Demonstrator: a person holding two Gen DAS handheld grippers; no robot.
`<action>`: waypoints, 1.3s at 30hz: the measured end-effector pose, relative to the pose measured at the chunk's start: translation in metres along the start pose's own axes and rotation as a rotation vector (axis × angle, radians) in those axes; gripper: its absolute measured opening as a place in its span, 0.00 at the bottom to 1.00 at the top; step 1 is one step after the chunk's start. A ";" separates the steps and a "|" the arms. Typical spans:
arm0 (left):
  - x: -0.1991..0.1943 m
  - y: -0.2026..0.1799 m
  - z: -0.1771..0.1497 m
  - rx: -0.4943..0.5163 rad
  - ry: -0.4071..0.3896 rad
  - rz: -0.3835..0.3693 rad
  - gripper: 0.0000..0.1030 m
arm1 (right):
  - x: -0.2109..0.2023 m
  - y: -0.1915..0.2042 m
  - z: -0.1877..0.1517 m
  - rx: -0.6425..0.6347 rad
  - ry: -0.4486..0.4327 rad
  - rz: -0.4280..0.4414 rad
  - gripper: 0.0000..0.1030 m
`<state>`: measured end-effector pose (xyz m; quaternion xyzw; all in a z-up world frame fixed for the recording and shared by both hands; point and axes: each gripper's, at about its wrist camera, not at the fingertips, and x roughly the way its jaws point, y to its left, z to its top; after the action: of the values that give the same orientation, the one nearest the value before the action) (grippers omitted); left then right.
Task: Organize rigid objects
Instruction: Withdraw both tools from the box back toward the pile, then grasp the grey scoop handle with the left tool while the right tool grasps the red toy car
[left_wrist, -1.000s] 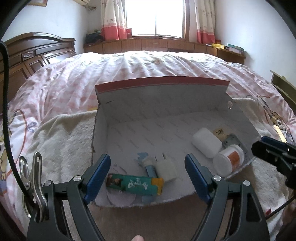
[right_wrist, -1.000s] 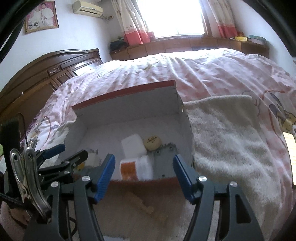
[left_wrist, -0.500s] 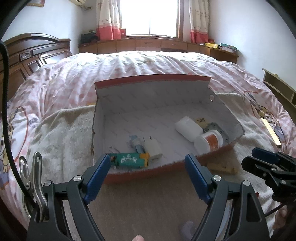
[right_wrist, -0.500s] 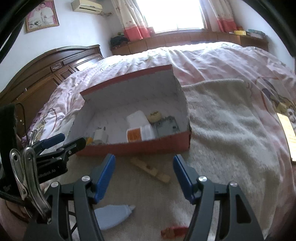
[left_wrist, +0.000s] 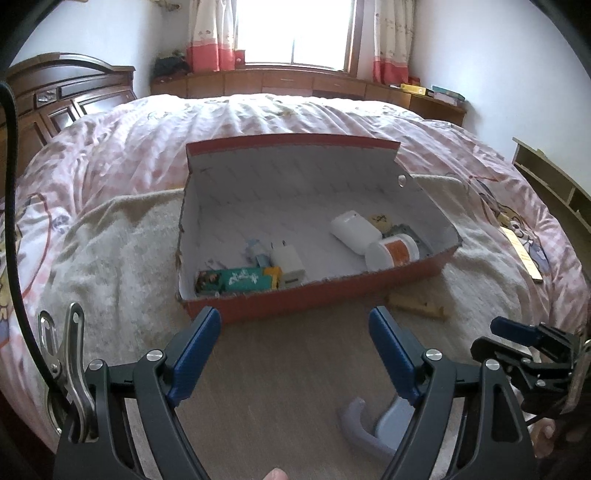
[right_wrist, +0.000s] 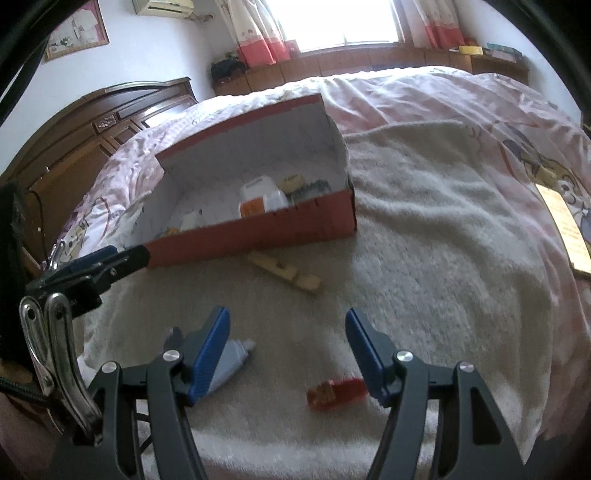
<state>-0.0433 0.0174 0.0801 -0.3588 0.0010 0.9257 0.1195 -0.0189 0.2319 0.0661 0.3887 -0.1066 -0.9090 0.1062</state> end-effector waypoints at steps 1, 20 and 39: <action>0.000 -0.001 -0.002 0.003 0.005 -0.004 0.82 | -0.001 -0.001 -0.002 0.000 0.004 -0.002 0.67; -0.006 -0.020 -0.046 0.050 0.087 -0.053 0.82 | -0.017 -0.001 -0.046 -0.090 0.036 -0.109 0.67; 0.007 -0.009 -0.063 0.052 0.147 0.028 0.82 | -0.001 0.013 -0.050 -0.152 0.036 -0.049 0.35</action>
<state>-0.0040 0.0216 0.0293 -0.4224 0.0389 0.8982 0.1158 0.0196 0.2142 0.0360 0.3983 -0.0259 -0.9097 0.1149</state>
